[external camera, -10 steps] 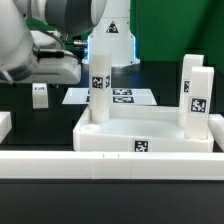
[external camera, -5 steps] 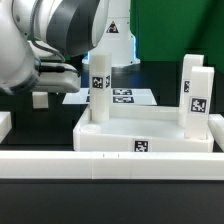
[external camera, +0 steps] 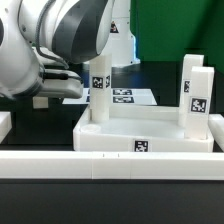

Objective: Assemble desk

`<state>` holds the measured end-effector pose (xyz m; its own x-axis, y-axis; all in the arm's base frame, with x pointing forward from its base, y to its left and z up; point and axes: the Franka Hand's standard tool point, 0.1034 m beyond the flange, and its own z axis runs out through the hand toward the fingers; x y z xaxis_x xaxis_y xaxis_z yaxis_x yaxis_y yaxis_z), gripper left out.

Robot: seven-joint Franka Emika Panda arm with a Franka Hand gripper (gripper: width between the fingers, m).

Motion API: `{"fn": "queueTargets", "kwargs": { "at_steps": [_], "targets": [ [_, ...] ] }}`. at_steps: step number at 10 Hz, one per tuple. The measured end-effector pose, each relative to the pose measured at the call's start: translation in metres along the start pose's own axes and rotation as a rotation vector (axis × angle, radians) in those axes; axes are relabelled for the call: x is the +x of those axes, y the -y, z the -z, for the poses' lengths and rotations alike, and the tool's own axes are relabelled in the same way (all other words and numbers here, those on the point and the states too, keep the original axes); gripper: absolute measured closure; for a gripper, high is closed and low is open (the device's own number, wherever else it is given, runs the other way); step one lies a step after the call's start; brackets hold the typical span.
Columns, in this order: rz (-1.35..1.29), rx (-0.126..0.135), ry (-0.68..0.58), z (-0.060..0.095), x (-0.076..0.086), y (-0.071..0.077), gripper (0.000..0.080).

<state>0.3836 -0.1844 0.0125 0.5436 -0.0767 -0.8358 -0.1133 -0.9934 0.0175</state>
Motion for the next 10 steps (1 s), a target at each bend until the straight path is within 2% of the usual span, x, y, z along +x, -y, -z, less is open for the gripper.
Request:
{"fn": "queueTargets", "kwargs": {
  "at_steps": [1, 2, 3, 4, 5, 7, 8, 10],
  "targets": [
    [0.0, 0.0, -0.001, 0.0, 0.0, 0.0, 0.0194],
    [0.0, 0.0, -0.001, 0.0, 0.0, 0.0, 0.0332],
    [0.0, 0.0, -0.001, 0.0, 0.0, 0.0, 0.0332],
    [0.0, 0.0, 0.0, 0.0, 0.0, 0.0, 0.0467],
    [-0.001, 0.001, 0.0, 0.0, 0.0, -0.001, 0.051],
    [0.0, 0.001, -0.002, 0.0, 0.0, -0.002, 0.051],
    [0.015, -0.002, -0.01, 0.007, -0.001, -0.003, 0.051],
    [0.048, 0.001, -0.02, 0.035, -0.018, -0.002, 0.051]
  ]
}}
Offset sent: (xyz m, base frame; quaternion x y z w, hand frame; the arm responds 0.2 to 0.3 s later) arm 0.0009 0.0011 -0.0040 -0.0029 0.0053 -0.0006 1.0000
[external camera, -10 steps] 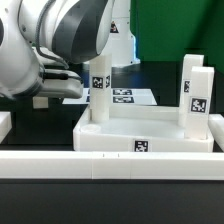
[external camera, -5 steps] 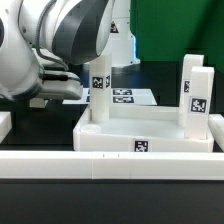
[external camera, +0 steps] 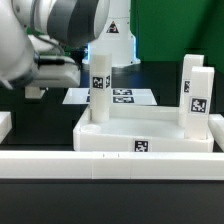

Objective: Assemble desk

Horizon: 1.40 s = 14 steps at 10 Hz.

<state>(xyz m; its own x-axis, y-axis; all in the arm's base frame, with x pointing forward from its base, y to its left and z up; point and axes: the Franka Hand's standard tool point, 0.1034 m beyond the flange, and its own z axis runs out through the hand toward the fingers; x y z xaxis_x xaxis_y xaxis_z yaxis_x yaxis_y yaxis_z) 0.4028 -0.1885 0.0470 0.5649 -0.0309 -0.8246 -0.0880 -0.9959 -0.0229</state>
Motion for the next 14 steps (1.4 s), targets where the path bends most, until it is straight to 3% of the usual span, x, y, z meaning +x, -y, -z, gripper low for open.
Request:
{"fn": "queueTargets", "kwargs": {
  "at_steps": [2, 3, 6, 7, 8, 9, 10, 11, 14],
  "targets": [
    [0.019, 0.01, -0.012, 0.032, -0.021, 0.012, 0.0509],
    [0.023, 0.006, -0.023, 0.041, -0.023, 0.014, 0.0509],
    [0.022, -0.001, -0.053, 0.041, -0.019, 0.01, 0.0509],
    [0.026, -0.005, -0.095, 0.049, -0.017, 0.012, 0.0509],
    [0.023, 0.002, -0.164, 0.065, -0.02, 0.02, 0.0509],
    [0.021, -0.01, -0.259, 0.087, -0.021, 0.025, 0.0509],
    [0.017, -0.005, -0.285, 0.094, -0.027, 0.027, 0.0509],
    [0.02, -0.022, -0.36, 0.098, -0.018, 0.023, 0.0509],
    [0.016, -0.032, -0.579, 0.104, -0.016, 0.022, 0.0509]
  ]
}}
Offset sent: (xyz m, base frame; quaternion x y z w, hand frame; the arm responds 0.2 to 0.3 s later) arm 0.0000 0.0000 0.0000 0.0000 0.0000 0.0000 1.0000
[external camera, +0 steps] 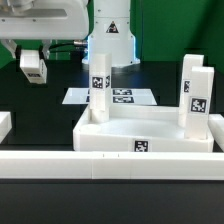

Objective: Assemble desk

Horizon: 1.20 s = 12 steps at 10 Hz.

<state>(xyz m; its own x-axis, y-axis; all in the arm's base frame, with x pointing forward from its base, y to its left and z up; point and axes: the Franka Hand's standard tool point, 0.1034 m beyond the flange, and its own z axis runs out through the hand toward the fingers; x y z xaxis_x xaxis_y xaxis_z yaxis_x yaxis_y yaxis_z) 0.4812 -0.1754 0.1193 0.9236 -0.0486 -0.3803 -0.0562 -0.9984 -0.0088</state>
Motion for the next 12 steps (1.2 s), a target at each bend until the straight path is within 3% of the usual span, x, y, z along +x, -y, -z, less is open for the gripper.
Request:
{"fn": "queueTargets", "kwargs": {
  "at_steps": [2, 4, 8, 10, 11, 12],
  "targets": [
    [-0.038, 0.046, -0.129, 0.023, 0.017, 0.014, 0.0508],
    [-0.033, 0.022, -0.25, 0.038, 0.033, 0.019, 0.0508],
    [-0.06, -0.03, -0.493, 0.039, 0.038, 0.011, 0.0508],
    [-0.086, -0.009, -0.584, 0.052, 0.049, 0.026, 0.0508],
    [-0.1, 0.008, -0.571, 0.055, 0.052, 0.034, 0.0508],
    [-0.092, 0.003, -0.571, 0.055, 0.053, 0.037, 0.0508]
  ]
}}
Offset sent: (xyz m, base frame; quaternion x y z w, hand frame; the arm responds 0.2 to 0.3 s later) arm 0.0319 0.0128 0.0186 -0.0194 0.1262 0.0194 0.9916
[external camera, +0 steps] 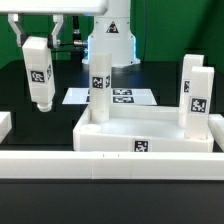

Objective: Assemble desk

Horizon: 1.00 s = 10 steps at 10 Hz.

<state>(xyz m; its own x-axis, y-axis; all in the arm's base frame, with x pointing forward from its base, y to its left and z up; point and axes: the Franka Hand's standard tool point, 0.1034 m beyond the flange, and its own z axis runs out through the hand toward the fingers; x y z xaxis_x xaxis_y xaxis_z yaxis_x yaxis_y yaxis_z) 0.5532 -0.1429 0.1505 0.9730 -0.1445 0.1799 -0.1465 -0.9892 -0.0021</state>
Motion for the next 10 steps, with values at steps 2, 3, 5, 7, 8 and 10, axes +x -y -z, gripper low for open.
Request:
{"fn": "queueTargets", "kwargs": {
  "at_steps": [2, 3, 5, 7, 8, 10],
  "targets": [
    [-0.002, 0.0, 0.002, -0.001, -0.001, -0.001, 0.0508],
    [-0.016, 0.002, 0.001, 0.0, 0.0, 0.003, 0.0508],
    [-0.029, 0.025, -0.004, 0.007, 0.014, 0.029, 0.0508],
    [-0.049, 0.035, -0.022, 0.011, 0.023, 0.048, 0.0508],
    [-0.04, 0.025, -0.039, 0.009, 0.022, 0.043, 0.0508],
    [-0.041, 0.024, -0.039, 0.009, 0.022, 0.043, 0.0508]
  ]
}}
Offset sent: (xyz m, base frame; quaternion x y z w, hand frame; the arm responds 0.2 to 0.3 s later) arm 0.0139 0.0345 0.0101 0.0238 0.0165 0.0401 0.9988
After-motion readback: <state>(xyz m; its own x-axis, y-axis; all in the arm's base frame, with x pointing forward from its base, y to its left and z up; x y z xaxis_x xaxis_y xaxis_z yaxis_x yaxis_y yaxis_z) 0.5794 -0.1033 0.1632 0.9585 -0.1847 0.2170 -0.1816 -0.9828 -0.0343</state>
